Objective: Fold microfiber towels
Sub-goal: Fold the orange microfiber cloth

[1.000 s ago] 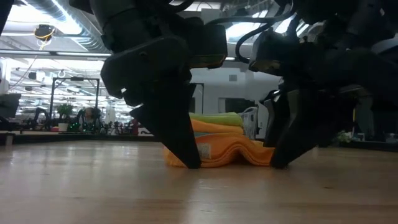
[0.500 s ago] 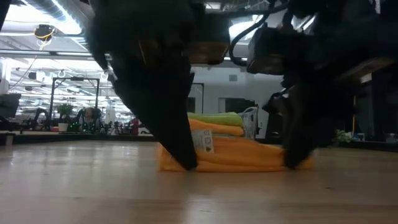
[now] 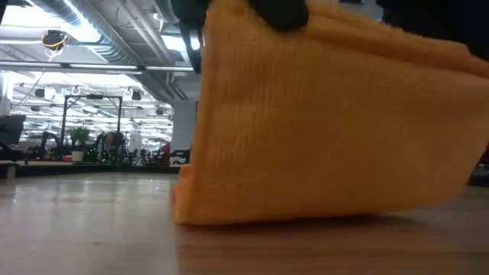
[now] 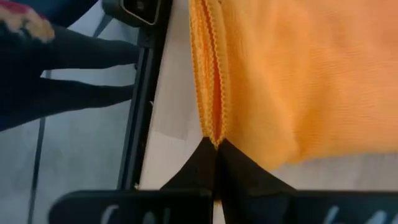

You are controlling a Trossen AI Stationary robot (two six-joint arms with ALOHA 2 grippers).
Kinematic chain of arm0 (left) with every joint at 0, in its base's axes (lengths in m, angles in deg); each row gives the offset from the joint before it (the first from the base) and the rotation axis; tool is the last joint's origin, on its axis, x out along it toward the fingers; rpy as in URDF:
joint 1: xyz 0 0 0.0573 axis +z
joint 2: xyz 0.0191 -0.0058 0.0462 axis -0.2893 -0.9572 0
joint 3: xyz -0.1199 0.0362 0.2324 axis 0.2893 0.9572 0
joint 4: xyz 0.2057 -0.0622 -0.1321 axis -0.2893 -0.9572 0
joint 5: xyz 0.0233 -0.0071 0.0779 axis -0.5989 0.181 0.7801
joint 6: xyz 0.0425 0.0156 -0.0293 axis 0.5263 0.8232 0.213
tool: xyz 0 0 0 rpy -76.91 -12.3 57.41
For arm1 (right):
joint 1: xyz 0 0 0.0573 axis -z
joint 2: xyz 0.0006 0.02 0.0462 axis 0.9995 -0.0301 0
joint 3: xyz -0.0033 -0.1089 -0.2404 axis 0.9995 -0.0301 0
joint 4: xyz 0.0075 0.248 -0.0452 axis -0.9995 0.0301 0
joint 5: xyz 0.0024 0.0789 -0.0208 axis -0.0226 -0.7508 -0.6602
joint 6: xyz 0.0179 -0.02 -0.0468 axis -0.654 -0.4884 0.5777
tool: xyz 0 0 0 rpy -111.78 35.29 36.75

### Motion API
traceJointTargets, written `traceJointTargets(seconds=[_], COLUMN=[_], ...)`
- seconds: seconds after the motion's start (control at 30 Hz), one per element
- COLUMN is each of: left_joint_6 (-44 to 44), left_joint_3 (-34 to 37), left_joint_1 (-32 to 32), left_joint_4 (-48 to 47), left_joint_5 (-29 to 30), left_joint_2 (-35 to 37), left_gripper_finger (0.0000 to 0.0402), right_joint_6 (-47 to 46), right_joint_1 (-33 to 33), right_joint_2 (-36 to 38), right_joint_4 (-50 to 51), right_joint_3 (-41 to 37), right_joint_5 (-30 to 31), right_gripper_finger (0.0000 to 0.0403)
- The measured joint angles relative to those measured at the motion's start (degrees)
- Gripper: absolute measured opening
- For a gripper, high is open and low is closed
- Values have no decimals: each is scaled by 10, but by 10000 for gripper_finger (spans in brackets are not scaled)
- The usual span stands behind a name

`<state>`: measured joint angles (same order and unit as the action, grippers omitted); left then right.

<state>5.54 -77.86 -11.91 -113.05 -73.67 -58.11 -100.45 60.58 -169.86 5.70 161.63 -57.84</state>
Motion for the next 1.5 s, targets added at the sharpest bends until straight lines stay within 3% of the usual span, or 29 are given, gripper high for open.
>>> traceJointTargets(seconds=[0.43, 0.7, 0.8, 1.13, 1.5], left_joint_6=[-16, -29, -30, -56, -61], left_joint_3=[-10, -11, -11, -11, -11], left_joint_1=[-9, -9, -9, -17, -21], left_joint_4=[-13, 21, 35, -79, -128], left_joint_5=[-16, -56, -61, 48, 106], left_joint_2=[2, 3, 3, 3, 1], left_gripper_finger=[0, 0, 0, 0, 0], right_joint_6=[29, 11, 11, 24, 25], right_joint_1=[23, 33, 32, 32, 31], right_joint_2=[0, 1, 1, 2, -43], right_joint_4=[-9, -16, -20, -23, -51], right_joint_3=[6, 7, 7, 7, 7], right_joint_5=[-86, -169, -173, 9, 93], right_gripper_finger=[6, 6, 6, 6, 6])
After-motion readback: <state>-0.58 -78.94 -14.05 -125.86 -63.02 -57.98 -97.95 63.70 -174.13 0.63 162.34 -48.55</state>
